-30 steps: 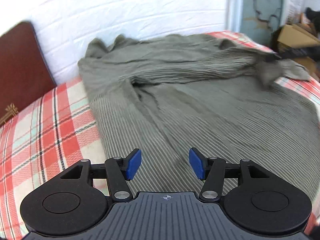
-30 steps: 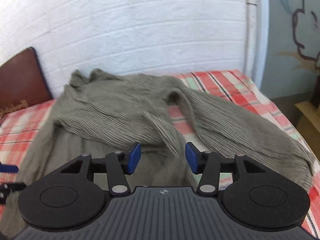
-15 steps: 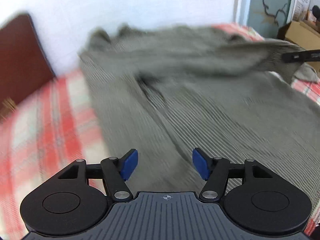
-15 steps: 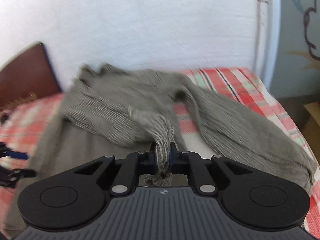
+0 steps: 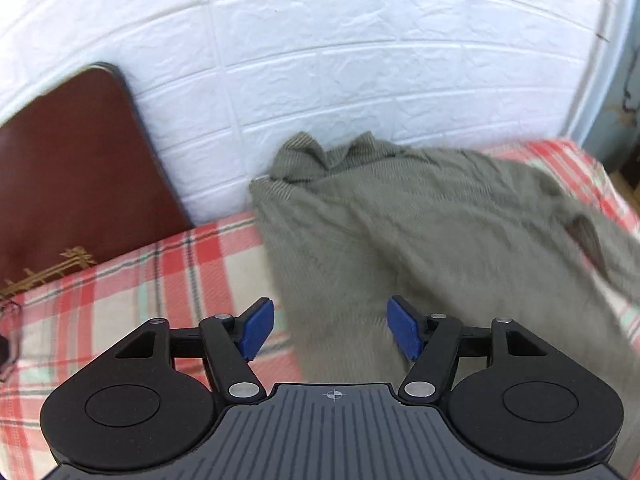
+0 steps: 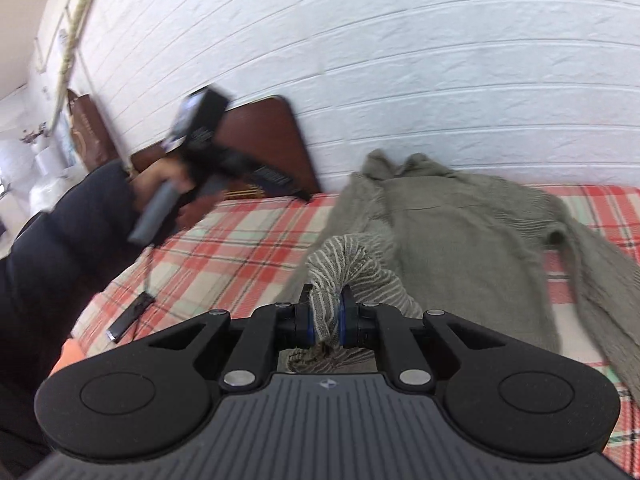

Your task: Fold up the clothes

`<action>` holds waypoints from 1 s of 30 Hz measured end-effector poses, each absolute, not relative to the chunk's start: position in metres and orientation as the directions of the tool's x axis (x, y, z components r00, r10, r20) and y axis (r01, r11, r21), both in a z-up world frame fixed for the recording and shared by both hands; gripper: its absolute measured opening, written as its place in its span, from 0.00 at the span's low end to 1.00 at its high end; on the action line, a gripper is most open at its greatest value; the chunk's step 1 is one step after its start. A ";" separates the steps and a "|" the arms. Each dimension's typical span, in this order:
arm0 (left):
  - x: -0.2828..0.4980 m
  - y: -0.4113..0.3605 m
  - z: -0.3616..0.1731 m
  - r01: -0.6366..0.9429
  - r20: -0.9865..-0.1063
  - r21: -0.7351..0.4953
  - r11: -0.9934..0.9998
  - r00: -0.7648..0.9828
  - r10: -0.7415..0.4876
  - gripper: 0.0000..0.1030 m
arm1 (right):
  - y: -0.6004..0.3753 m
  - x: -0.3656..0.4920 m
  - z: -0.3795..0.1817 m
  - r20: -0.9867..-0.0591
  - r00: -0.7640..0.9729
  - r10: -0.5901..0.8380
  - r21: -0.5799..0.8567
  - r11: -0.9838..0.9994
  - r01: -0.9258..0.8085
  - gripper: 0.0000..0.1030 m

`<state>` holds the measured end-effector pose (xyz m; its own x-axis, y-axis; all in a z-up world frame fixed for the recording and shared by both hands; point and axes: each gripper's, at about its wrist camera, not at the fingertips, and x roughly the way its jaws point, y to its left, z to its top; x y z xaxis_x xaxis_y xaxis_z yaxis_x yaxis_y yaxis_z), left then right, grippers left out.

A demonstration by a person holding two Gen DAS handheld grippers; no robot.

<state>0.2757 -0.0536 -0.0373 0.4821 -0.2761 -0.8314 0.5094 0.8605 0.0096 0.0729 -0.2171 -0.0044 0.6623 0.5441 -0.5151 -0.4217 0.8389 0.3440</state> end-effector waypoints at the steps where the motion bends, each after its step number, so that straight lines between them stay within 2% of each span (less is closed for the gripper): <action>1: 0.284 -0.060 -0.041 0.506 -0.841 0.007 0.863 0.470 -0.269 0.76 | -0.213 0.074 -0.004 -0.513 0.652 0.558 0.348 0.830 -0.436 0.11; 8: 0.324 -0.104 -0.086 0.537 -0.896 0.057 0.842 0.400 -0.194 0.76 | -0.207 0.080 0.000 -0.502 0.597 0.626 0.390 0.780 -0.490 0.12; 16: 0.342 -0.125 -0.114 0.554 -0.904 -0.028 0.832 0.341 -0.258 0.73 | -0.198 0.077 0.001 -0.498 0.511 0.701 0.429 0.711 -0.558 0.12; 17: 0.344 -0.125 -0.115 0.553 -0.903 -0.027 0.833 0.343 -0.257 0.61 | -0.196 0.077 0.001 -0.499 0.498 0.709 0.432 0.702 -0.566 0.12; 18: 0.346 -0.126 -0.116 0.551 -0.904 -0.021 0.834 0.346 -0.251 0.24 | -0.194 0.077 0.000 -0.500 0.485 0.718 0.436 0.692 -0.575 0.12; 19: 0.348 -0.124 -0.117 0.544 -0.906 -0.021 0.839 0.345 -0.247 0.08 | -0.189 0.077 -0.001 -0.502 0.469 0.727 0.439 0.681 -0.586 0.12; 20: 0.351 -0.122 -0.117 0.534 -0.908 -0.027 0.845 0.340 -0.245 0.02 | -0.185 0.076 -0.002 -0.504 0.453 0.735 0.441 0.670 -0.597 0.12; 24: 0.353 -0.105 -0.114 0.521 -0.893 -0.028 0.853 0.371 -0.255 0.02 | -0.162 0.077 -0.013 -0.532 0.367 0.763 0.453 0.622 -0.638 0.12; 30: 0.356 -0.073 -0.115 0.471 -0.882 -0.052 0.881 0.392 -0.261 0.02 | -0.119 0.082 -0.044 -0.626 0.213 0.750 0.447 0.569 -0.691 0.14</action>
